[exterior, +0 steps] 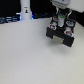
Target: Open the kcup holder, insert the kcup into the holder, and close the kcup holder
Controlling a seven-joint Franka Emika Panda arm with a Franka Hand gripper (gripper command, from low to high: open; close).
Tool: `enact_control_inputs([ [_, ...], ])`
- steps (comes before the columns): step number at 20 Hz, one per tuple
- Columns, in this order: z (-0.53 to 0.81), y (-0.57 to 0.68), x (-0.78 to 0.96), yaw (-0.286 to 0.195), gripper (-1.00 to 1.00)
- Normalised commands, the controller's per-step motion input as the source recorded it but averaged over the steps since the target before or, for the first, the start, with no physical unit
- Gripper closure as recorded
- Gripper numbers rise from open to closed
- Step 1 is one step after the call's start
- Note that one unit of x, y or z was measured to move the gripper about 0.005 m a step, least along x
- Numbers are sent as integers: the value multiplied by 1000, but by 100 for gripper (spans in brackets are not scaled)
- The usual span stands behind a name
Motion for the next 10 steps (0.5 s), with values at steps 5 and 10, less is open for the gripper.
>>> enact_control_inputs([
  [5, 282, 125, 289, -18, 100],
  [10, -110, -49, 18, -3, 100],
])
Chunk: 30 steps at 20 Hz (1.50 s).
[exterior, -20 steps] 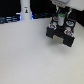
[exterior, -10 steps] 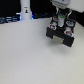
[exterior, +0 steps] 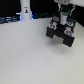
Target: Open the kcup holder, insert the kcup into the holder, and close the kcup holder
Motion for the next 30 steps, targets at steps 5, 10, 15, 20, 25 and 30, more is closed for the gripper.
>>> enact_control_inputs([
  [5, -166, -54, 48, 0, 100],
  [10, -142, 2, 82, -13, 100],
  [15, -240, -13, 67, -14, 100],
  [20, -314, 86, 49, 14, 100],
  [25, -165, 136, 131, 20, 100],
  [30, 151, 111, 110, 43, -100],
])
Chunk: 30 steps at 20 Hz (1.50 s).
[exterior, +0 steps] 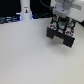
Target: Open the kcup holder, insert the kcup into the holder, and close the kcup holder
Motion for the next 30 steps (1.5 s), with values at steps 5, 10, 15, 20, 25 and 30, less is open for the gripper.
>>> enact_control_inputs([
  [5, 377, 3, 192, 51, -100],
  [10, 407, -256, 378, 56, -100],
  [15, 404, -386, 510, 48, -100],
  [20, 242, -463, 576, 38, -100],
  [25, 171, -441, 677, 17, -100],
  [30, 35, -316, 721, 31, -100],
])
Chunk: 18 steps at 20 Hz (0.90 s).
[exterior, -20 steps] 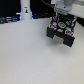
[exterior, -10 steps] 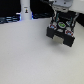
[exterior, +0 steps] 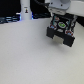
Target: Open the kcup holder, insert the kcup into the holder, and close the kcup holder
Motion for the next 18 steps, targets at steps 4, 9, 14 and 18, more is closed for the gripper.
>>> enact_control_inputs([
  [4, -26, -88, 769, 39, -100],
  [9, -125, 39, 579, 97, -100],
  [14, -168, 142, 211, 148, -100],
  [18, -247, 281, -50, 166, -100],
])
